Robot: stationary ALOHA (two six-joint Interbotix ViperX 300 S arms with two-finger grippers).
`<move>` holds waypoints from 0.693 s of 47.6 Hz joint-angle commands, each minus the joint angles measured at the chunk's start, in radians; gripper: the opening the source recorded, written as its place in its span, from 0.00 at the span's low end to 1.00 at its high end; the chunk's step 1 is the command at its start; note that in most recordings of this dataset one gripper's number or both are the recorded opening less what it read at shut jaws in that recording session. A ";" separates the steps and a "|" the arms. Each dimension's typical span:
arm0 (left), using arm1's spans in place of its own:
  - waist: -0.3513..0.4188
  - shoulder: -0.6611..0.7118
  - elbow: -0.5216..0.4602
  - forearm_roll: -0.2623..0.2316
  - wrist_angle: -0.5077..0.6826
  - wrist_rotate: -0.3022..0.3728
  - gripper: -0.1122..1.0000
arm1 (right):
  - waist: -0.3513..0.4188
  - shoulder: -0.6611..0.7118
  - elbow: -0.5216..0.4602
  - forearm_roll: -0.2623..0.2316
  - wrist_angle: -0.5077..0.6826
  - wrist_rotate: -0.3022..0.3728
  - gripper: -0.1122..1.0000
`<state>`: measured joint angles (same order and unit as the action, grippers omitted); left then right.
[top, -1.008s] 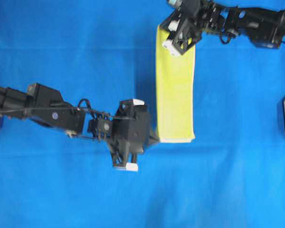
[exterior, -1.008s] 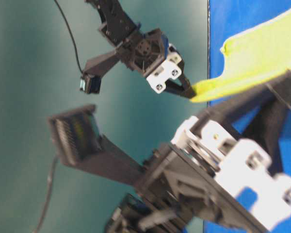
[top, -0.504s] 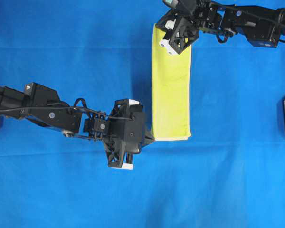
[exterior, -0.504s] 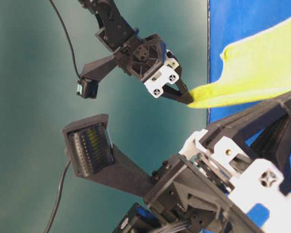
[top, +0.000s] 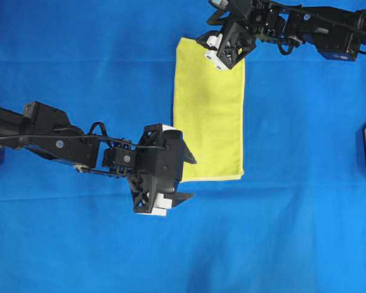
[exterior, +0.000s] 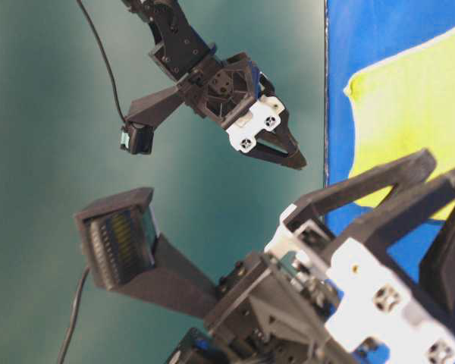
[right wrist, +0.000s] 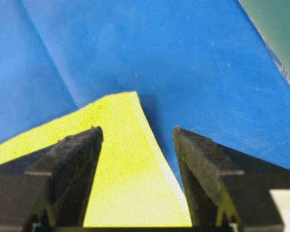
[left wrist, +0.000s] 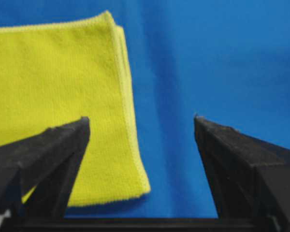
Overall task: Fold the yellow towel.
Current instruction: 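Lay the strip down, open both grippers and pull them back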
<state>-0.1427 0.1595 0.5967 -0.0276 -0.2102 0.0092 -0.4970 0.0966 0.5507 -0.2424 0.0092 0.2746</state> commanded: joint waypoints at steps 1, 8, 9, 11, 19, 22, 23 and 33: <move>0.005 -0.064 -0.002 -0.002 0.028 0.000 0.83 | 0.003 -0.048 0.002 -0.005 0.002 0.003 0.65; 0.003 -0.137 0.015 -0.002 0.097 0.000 0.79 | 0.025 -0.132 0.052 -0.005 0.020 0.012 0.66; 0.003 -0.149 0.018 -0.002 0.103 0.000 0.79 | 0.029 -0.149 0.061 -0.003 0.021 0.014 0.66; 0.005 -0.176 0.028 -0.002 0.110 0.000 0.79 | 0.041 -0.192 0.089 0.000 0.023 0.015 0.66; 0.032 -0.302 0.095 -0.002 0.106 0.002 0.79 | 0.100 -0.347 0.192 0.009 0.023 0.025 0.66; 0.049 -0.344 0.124 -0.002 0.089 0.002 0.79 | 0.133 -0.419 0.238 0.015 0.023 0.032 0.66; 0.054 -0.356 0.135 -0.002 0.081 0.002 0.79 | 0.143 -0.439 0.250 0.015 0.023 0.034 0.65; 0.140 -0.482 0.258 -0.002 -0.018 0.002 0.79 | 0.196 -0.641 0.373 0.015 0.023 0.046 0.65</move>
<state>-0.0337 -0.2638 0.8299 -0.0276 -0.1902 0.0123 -0.3083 -0.4709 0.9050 -0.2286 0.0353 0.3191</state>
